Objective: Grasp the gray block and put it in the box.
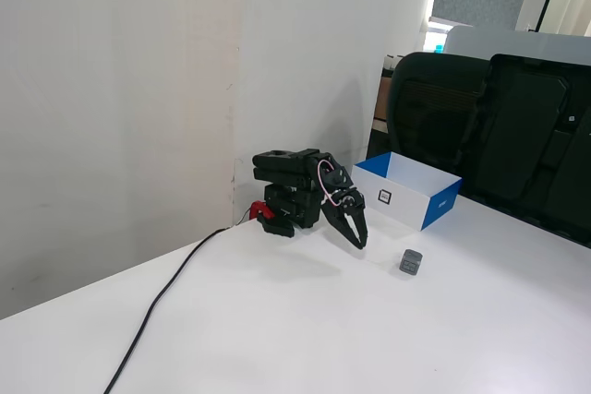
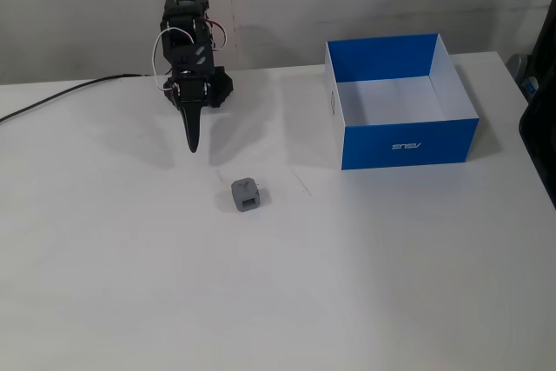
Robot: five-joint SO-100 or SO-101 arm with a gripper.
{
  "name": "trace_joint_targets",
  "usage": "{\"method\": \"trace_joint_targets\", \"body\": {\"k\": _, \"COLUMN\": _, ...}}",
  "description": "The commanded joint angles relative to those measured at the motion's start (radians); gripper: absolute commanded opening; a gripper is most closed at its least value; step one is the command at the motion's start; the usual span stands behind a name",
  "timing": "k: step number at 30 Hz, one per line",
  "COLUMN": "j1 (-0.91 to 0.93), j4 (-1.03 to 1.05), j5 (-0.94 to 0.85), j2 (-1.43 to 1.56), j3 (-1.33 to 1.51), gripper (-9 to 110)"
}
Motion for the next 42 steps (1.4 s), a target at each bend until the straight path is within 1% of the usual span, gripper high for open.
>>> {"method": "trace_joint_targets", "body": {"k": 1, "j1": -0.011, "j4": 0.0, "j5": -0.002, "j2": 0.014, "j3": 0.037, "gripper": 0}}
{"method": "trace_joint_targets", "body": {"k": 26, "j1": -0.008, "j4": 0.0, "j5": -0.005, "j2": 0.014, "j3": 0.037, "gripper": 0}}
{"method": "trace_joint_targets", "body": {"k": 32, "j1": -0.021, "j4": 0.0, "j5": 0.0, "j2": 0.014, "j3": 0.037, "gripper": 0}}
{"method": "trace_joint_targets", "body": {"k": 34, "j1": -0.052, "j4": -0.005, "j5": -0.003, "j2": 0.014, "j3": 0.035, "gripper": 0}}
{"method": "trace_joint_targets", "body": {"k": 37, "j1": -0.126, "j4": 0.041, "j5": -0.012, "j2": 0.014, "j3": -0.023, "gripper": 0}}
{"method": "trace_joint_targets", "body": {"k": 42, "j1": -0.084, "j4": 0.143, "j5": -0.003, "j2": 0.011, "j3": -0.213, "gripper": 0}}
